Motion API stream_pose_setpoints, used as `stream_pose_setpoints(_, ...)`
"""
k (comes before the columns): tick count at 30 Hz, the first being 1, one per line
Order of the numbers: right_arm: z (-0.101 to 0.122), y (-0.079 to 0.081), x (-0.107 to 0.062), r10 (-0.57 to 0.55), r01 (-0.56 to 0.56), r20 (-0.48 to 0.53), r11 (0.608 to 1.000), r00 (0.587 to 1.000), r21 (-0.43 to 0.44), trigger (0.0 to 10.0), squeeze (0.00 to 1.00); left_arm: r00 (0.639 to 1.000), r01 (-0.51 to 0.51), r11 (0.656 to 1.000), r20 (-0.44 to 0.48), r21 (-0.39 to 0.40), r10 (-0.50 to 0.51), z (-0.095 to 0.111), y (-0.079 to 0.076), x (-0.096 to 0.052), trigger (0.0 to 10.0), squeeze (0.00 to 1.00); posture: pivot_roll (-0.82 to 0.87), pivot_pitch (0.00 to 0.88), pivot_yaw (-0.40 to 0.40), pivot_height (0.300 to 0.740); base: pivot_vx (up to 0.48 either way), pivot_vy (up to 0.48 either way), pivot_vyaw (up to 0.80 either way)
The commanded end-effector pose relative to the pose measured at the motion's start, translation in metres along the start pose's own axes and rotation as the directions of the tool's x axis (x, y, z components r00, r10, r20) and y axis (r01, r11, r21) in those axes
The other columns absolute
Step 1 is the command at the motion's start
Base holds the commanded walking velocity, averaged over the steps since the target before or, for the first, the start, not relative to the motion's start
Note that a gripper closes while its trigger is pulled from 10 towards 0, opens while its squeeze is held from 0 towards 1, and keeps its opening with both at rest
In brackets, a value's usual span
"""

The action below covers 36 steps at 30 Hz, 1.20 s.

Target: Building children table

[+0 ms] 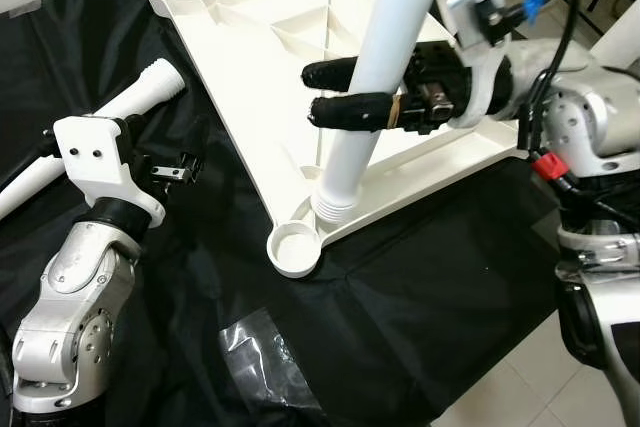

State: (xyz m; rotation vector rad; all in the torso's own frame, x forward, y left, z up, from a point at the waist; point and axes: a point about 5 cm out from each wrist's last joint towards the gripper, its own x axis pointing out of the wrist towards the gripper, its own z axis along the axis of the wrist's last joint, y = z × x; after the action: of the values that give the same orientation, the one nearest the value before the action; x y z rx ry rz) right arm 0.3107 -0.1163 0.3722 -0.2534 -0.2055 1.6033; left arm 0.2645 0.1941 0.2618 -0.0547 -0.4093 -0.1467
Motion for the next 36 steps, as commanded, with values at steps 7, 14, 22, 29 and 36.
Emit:
stream_pose_setpoints(7, 0.021, -0.010, 0.007, -0.098, 0.108, 0.121, 0.991, 0.988, -0.074, 10.0, 0.00, 1.000, -0.012, 1.000, -0.011, -0.013, 0.012, -0.004, 0.001, 0.000, 10.0, 0.00, -0.01, 0.325, -0.041, 0.740, 0.000, 0.000, 0.00)
stream_pose_setpoints(14, 0.004, -0.005, 0.026, -0.018, 0.021, 0.093, 0.999, 0.996, -0.030, 10.0, 0.00, 1.000, -0.013, 1.000, -0.028, 0.007, 0.013, -0.005, 0.004, 0.002, 10.0, 0.00, 0.00, 0.326, -0.054, 0.740, 0.000, 0.000, 0.00)
stream_pose_setpoints(22, 0.001, -0.001, 0.028, 0.064, -0.062, 0.075, 0.998, 0.995, -0.024, 10.0, 0.00, 0.998, -0.029, 0.999, -0.059, 0.022, 0.031, -0.010, 0.007, 0.001, 10.0, 0.00, 0.00, 0.319, -0.065, 0.740, 0.000, 0.000, 0.00)
stream_pose_setpoints(29, -0.007, 0.010, 0.023, 0.285, -0.288, -0.096, 0.958, 0.954, -0.013, 10.0, 0.00, 0.993, -0.066, 0.997, -0.091, 0.038, 0.069, -0.018, 0.010, 0.000, 10.0, 0.00, -0.01, 0.295, -0.081, 0.740, 0.000, 0.000, 0.00)
stream_pose_setpoints(36, -0.010, 0.016, 0.047, 0.314, -0.323, -0.082, 0.937, 0.946, -0.134, 10.0, 0.00, 0.993, -0.076, 0.994, -0.090, 0.074, 0.082, -0.021, 0.007, 0.002, 10.0, 0.00, 0.00, 0.268, -0.086, 0.740, 0.000, 0.000, 0.00)
